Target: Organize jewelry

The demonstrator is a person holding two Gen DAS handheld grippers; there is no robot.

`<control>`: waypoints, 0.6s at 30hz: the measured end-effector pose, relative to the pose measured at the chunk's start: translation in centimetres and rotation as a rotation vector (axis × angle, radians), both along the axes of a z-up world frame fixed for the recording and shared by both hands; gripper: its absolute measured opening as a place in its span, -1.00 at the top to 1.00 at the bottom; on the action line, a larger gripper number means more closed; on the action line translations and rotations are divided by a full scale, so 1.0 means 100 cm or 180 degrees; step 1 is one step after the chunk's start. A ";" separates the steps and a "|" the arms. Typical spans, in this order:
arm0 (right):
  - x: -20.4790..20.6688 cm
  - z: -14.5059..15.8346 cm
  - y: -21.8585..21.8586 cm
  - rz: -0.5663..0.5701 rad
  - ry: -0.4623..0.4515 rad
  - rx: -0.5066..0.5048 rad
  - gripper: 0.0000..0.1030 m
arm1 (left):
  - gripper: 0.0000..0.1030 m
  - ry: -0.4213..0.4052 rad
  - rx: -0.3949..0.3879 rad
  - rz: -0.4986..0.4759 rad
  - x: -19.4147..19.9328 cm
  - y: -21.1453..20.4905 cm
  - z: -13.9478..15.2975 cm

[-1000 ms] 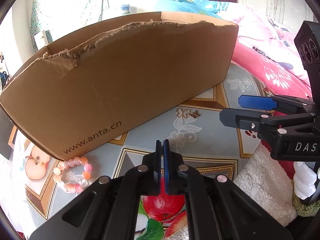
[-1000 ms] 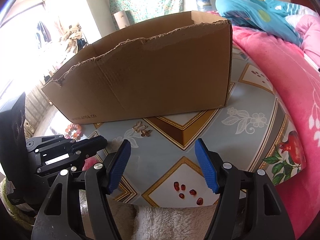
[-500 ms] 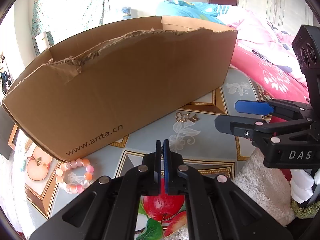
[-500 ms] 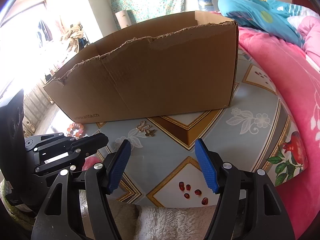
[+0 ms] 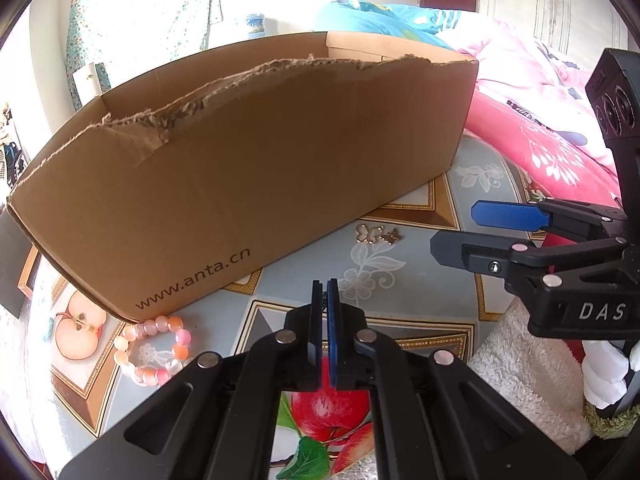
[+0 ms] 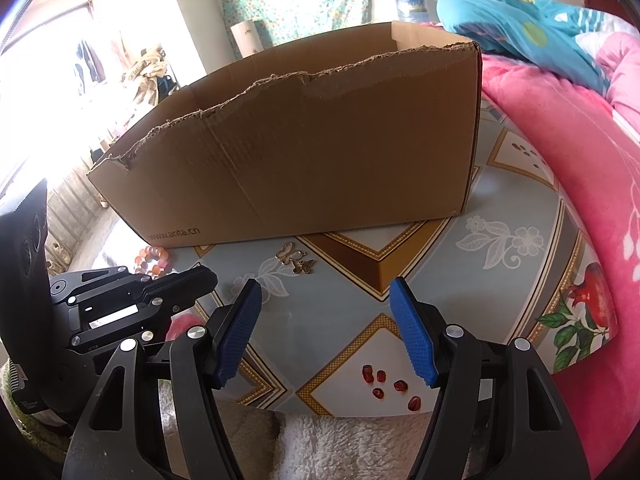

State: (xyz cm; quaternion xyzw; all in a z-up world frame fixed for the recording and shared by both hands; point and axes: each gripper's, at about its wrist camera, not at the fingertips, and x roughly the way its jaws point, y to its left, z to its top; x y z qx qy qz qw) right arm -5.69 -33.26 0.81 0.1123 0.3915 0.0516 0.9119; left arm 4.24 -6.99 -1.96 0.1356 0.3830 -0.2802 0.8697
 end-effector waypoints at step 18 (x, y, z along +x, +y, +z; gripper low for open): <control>0.006 -0.003 -0.002 -0.0002 0.0046 0.0009 -0.23 | 0.97 0.0044 0.0019 0.0019 0.006 0.000 -0.004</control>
